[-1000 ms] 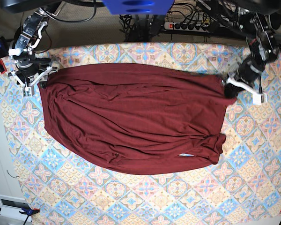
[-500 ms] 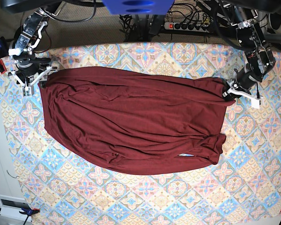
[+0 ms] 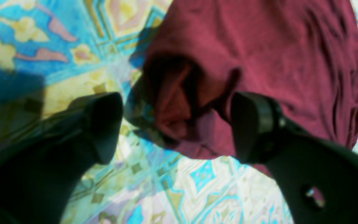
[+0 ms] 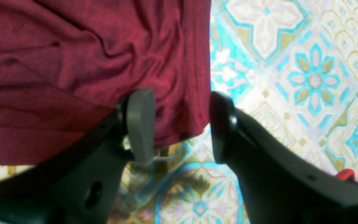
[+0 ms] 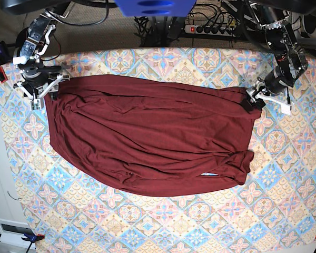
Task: Layout the t-shirt on the table in an organized manner, then fold the t-shirt properly
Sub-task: 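Regrasp the collar-edge corners with both grippers, then lift the collar edge with both grippers and pull it taut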
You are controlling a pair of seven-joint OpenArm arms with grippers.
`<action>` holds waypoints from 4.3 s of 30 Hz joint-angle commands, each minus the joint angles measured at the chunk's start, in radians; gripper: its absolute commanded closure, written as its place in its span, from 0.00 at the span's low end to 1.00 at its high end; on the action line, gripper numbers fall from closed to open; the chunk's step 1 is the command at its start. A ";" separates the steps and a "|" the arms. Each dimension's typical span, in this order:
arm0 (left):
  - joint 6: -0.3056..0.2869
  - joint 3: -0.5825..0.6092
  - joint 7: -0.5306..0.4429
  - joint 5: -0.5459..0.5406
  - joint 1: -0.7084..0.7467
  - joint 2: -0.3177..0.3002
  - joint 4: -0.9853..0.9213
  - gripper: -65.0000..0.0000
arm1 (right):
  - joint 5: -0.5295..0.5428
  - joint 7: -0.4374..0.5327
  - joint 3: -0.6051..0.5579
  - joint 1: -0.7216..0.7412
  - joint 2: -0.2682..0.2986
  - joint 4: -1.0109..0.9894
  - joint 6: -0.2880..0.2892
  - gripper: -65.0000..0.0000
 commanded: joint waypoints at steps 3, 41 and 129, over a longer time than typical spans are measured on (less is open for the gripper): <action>-0.004 -0.006 -0.005 -0.008 0.016 -0.012 0.018 0.20 | 0.009 0.019 0.004 0.004 0.014 0.021 -0.002 0.58; -0.004 0.102 -0.007 -0.007 -0.031 -0.017 0.015 1.00 | 0.116 -0.053 0.065 0.007 0.019 -0.112 -0.004 0.49; -0.115 -0.171 -0.007 0.003 -0.071 -0.040 0.052 1.00 | 0.156 -0.051 0.107 0.065 0.020 0.001 0.001 0.99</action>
